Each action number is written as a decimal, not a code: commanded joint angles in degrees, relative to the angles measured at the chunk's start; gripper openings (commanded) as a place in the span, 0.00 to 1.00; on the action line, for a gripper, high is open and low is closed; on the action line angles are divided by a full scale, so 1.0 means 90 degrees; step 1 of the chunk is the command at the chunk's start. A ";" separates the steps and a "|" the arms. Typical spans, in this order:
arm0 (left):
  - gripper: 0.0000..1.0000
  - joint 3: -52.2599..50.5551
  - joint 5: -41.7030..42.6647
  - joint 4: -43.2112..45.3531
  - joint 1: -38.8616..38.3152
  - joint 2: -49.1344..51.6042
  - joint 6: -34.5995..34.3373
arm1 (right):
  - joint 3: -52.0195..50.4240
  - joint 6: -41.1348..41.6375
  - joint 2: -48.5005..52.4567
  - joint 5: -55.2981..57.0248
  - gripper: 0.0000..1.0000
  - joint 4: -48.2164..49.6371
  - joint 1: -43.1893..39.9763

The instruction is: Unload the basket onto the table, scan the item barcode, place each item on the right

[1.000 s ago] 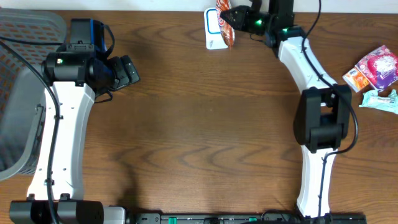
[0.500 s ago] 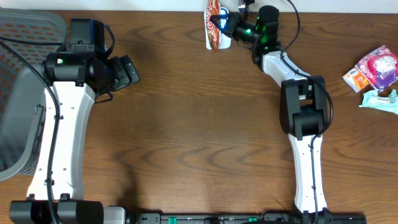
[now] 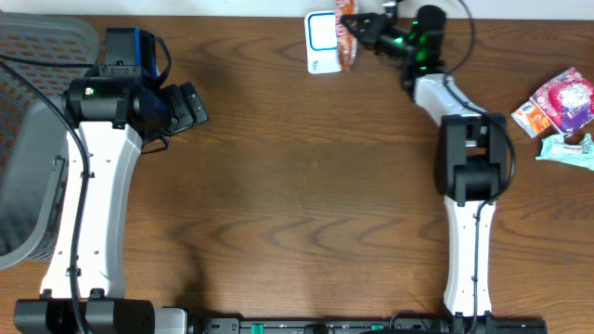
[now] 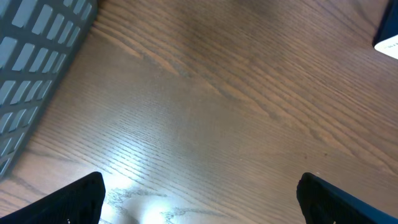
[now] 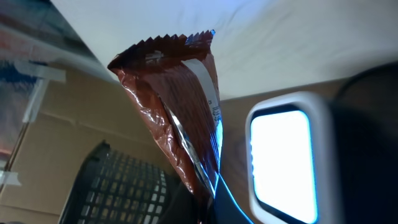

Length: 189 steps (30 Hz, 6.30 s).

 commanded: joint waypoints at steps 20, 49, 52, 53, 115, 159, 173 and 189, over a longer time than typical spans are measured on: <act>0.98 0.0053 -0.0058 -0.0017 0.0010 -0.0070 -0.0032 | 0.0092 -0.5127 -0.2718 0.5107 0.01 -0.8310 -0.2756; 0.98 0.0053 -0.0058 -0.0017 0.0010 -0.0070 -0.0032 | 0.0090 -0.5850 -0.2691 0.5714 0.52 -0.9945 -0.3419; 0.98 0.0053 -0.0058 -0.0017 0.0010 -0.0070 -0.0032 | 0.0087 -0.5911 -0.2684 0.4682 0.26 -1.0144 -0.3376; 0.98 0.0053 -0.0058 -0.0017 0.0010 -0.0070 -0.0032 | 0.0087 -0.5911 -0.2681 0.4437 0.18 -1.0236 -0.3349; 0.98 0.0053 -0.0058 -0.0017 0.0010 -0.0070 -0.0032 | -0.2599 -0.4078 -0.2674 0.8308 0.06 -0.8901 -0.2688; 0.98 0.0053 -0.0058 -0.0017 0.0010 -0.0070 -0.0032 | -0.6008 -0.4500 -0.9466 0.5996 0.99 -0.8585 -0.0376; 0.98 0.0053 -0.0058 -0.0017 0.0010 -0.0070 -0.0032 | -0.8612 -0.4522 -1.2252 0.6530 0.99 -0.6800 0.0168; 0.98 0.0053 -0.0058 -0.0017 0.0010 -0.0070 -0.0032 | -0.8789 -0.4524 -1.2063 0.8206 0.99 -0.4976 0.0168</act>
